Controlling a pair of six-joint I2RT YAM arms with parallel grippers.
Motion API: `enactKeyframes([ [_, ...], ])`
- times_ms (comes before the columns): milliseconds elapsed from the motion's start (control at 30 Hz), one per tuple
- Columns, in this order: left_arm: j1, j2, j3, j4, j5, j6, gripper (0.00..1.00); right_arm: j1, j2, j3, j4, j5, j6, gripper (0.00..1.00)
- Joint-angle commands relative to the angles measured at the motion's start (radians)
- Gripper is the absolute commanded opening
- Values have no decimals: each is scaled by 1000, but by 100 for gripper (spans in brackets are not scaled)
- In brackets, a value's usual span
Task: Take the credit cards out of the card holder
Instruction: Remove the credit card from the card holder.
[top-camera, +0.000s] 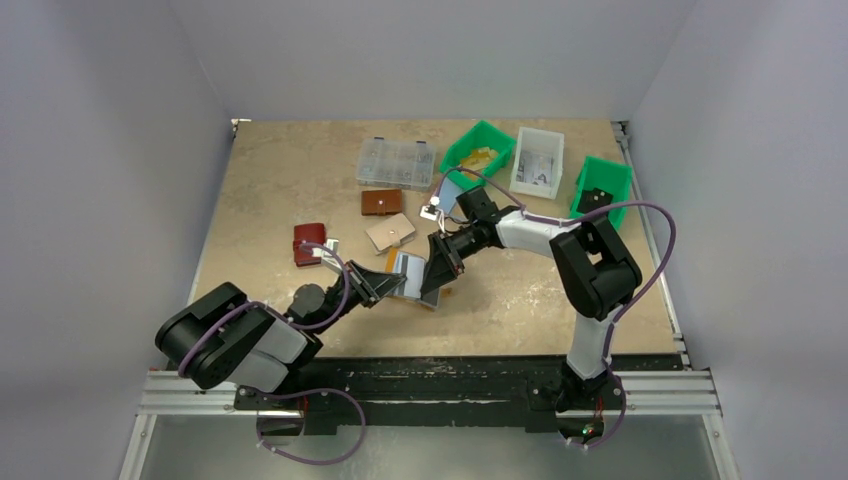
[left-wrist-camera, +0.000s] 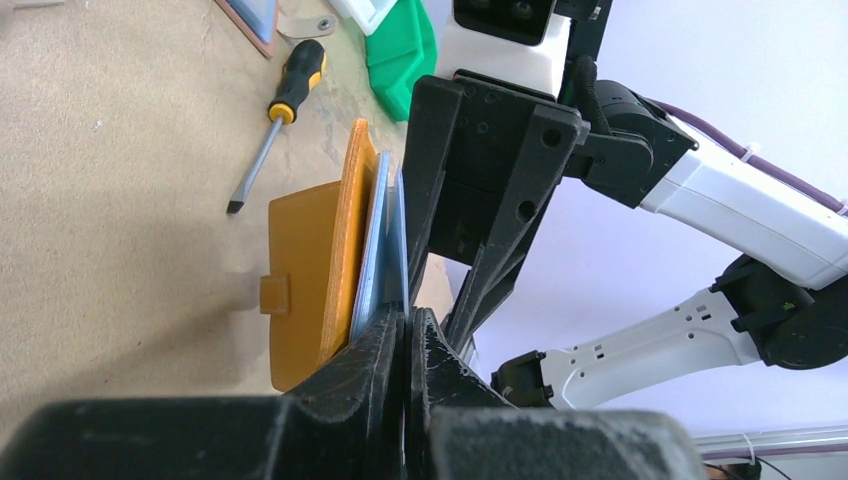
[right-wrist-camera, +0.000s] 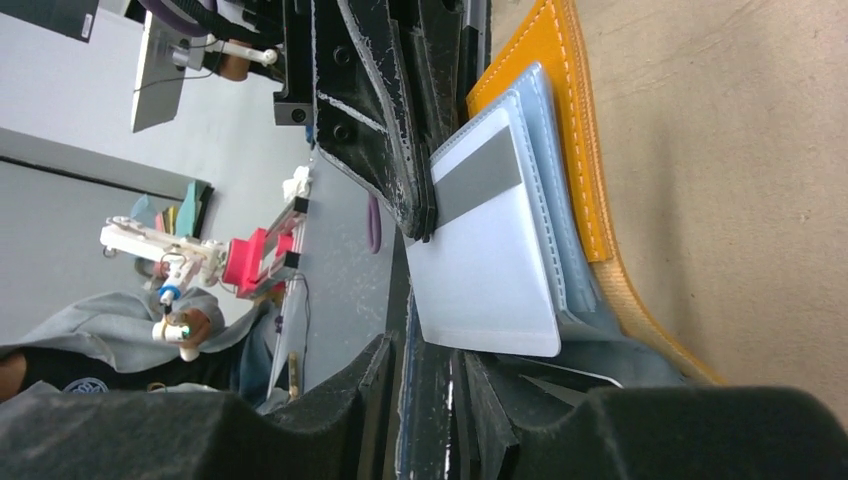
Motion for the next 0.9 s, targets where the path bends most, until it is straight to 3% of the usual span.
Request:
enactKeyframes([
  [0, -13, 10, -19, 166, 11, -21, 0, -15, -4, -19, 106, -18, 88, 34],
  [233, -34, 11, -7, 136, -4, -2, 0, -39, -18, -72, 255, 23, 232, 44],
  [467, -92, 34, 44, 99, -52, 28, 0, -41, -18, -100, 354, 30, 317, 43],
  [867, -104, 55, 8, 112, -132, 5, 0, -42, -9, -102, 364, 11, 325, 36],
])
